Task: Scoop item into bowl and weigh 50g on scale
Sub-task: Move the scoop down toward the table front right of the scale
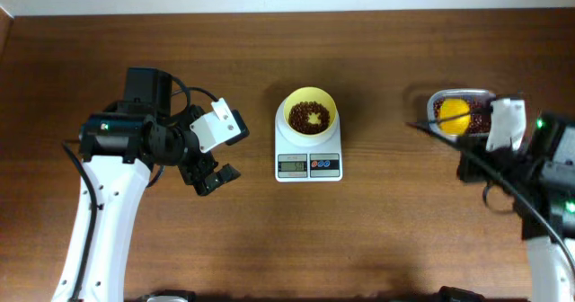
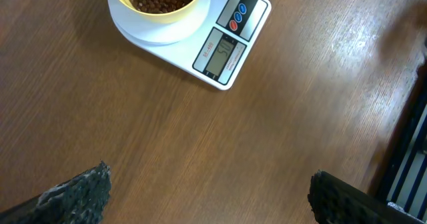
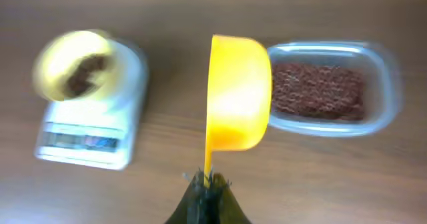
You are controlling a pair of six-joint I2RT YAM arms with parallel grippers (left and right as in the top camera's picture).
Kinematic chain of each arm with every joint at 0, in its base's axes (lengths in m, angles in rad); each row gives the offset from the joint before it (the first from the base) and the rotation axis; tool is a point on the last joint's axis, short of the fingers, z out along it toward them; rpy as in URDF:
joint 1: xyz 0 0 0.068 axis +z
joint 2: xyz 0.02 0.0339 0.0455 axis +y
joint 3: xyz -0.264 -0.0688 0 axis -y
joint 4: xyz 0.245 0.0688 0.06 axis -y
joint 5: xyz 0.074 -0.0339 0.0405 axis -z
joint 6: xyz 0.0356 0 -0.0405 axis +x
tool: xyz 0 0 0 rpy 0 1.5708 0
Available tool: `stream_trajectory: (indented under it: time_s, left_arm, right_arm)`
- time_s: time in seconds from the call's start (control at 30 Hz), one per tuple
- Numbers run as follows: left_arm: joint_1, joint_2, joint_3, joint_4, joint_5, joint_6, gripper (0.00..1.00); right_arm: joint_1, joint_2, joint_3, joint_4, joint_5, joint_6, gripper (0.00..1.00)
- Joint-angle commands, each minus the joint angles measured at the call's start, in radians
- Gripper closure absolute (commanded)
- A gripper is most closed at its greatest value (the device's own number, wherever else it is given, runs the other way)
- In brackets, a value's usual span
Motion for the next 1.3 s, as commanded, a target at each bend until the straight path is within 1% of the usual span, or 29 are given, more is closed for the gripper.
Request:
stream_trajectory:
  time_s: [0.0,0.1,0.13,0.17,0.23,0.33,0.7,0.8,1.0,1.13,1.27]
  left_arm:
    - [0.000,-0.013,0.015,-0.001,0.018,0.015,0.01]
    - [0.000,-0.012,0.015,-0.001,0.018,0.015,0.01]
    - [0.000,-0.012,0.015,-0.001,0.018,0.015,0.01]
    - [0.000,-0.012,0.015,-0.001,0.018,0.015,0.01]
    - [0.000,-0.012,0.015,-0.001,0.018,0.015,0.01]
    - [0.000,-0.012,0.015,-0.001,0.018,0.015,0.01]
    - [0.000,-0.013,0.015,-0.001,0.018,0.015,0.01]
    - [0.000,-0.012,0.015,-0.001,0.018,0.015,0.01]
    - [0.000,-0.013,0.015,-0.001,0.018,0.015,0.01]
    - [0.000,-0.013,0.015,-0.001,0.018,0.015,0.01]
    - [0.000,-0.013,0.015,-0.001,0.018,0.015,0.01]
  right_arm:
    - [0.006,-0.022,-0.011,-0.165,-0.162,0.080,0.96]
    - [0.006,-0.003,-0.072,-0.192,-0.162,0.283,0.96]
    - [0.006,-0.001,-0.115,-0.193,-0.163,0.337,0.96]
    - [0.006,-0.002,-0.147,-0.193,-0.163,0.359,0.96]
    - [0.006,-0.002,-0.212,-0.181,-0.193,0.363,0.96]
    - [0.006,-0.002,-0.233,-0.174,-0.264,0.362,0.96]
    - [0.006,-0.002,-0.236,-0.178,-0.278,0.357,0.96]
    - [0.006,-0.002,-0.280,-0.172,-0.278,0.354,0.96]
    - [0.006,-0.002,-0.448,-0.056,-0.334,0.355,0.96]
    - [0.006,-0.002,-0.498,-0.018,-0.334,0.355,0.96]
    - [0.006,-0.002,-0.504,0.007,-0.333,0.355,0.96]
